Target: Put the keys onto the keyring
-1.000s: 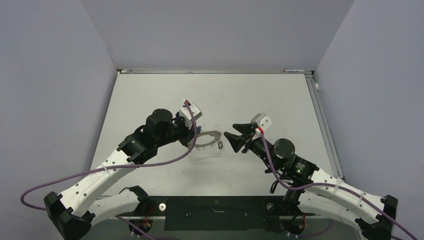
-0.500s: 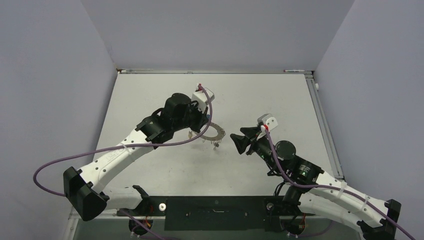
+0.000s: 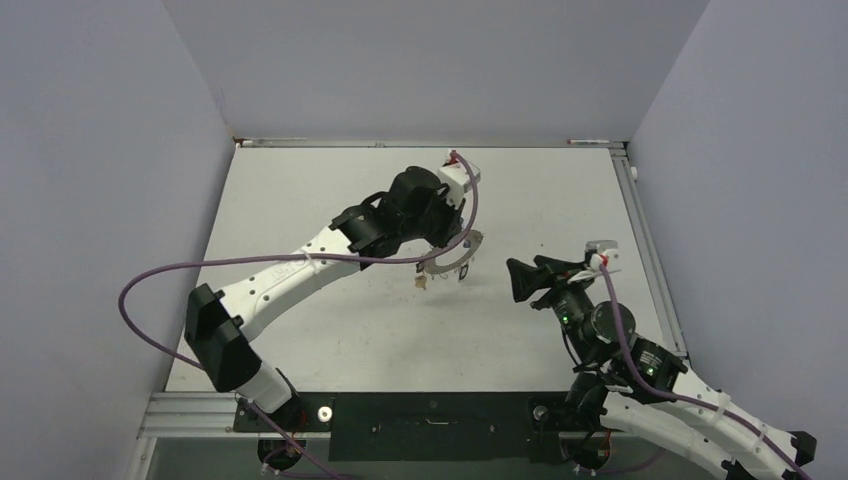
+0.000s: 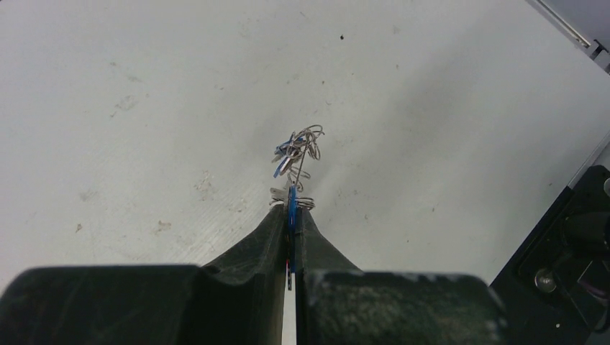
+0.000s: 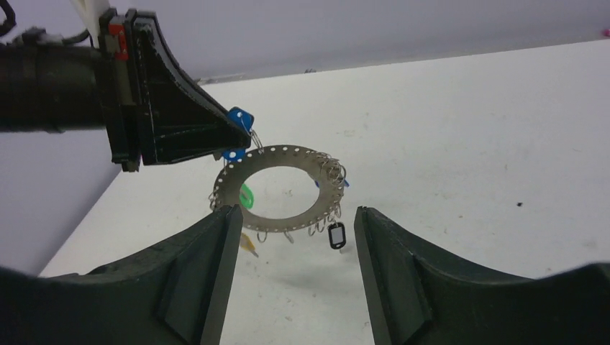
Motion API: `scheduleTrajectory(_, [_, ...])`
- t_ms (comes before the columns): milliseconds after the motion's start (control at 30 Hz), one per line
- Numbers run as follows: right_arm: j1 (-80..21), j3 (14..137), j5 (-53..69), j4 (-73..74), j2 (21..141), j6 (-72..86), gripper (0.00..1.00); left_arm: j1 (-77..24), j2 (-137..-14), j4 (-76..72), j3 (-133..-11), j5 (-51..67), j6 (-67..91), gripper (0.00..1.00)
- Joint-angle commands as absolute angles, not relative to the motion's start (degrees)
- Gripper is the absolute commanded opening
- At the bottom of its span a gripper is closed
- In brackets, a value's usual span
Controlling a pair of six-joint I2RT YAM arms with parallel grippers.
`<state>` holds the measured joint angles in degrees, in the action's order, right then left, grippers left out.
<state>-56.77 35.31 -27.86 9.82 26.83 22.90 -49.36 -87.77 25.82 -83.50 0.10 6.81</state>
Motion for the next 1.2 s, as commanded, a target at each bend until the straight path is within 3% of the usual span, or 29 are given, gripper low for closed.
scheduleTrajectory(0, [-57.0, 34.7, -42.4, 17.4, 19.6, 31.2, 0.62, -51.5, -94.0, 24.2, -93.8, -1.9, 11.6, 0.0])
scheduleTrajectory(300, [-57.1, 35.3, -49.7, 27.8, 10.6, 38.4, 0.68, -58.1, -106.3, 31.2, -110.1, -7.6, 19.5, 0.0])
scheduleTrajectory(733, [-57.1, 34.8, -48.6, 24.2, 21.9, 37.6, 0.69, -42.6, -98.7, 20.0, -74.7, 0.0, 26.5, 0.0])
scheduleTrajectory(1167, [-57.1, 33.4, -47.5, 20.7, 23.6, 35.4, 0.69, -42.0, -96.0, 24.0, -69.3, -5.0, 22.0, 0.0])
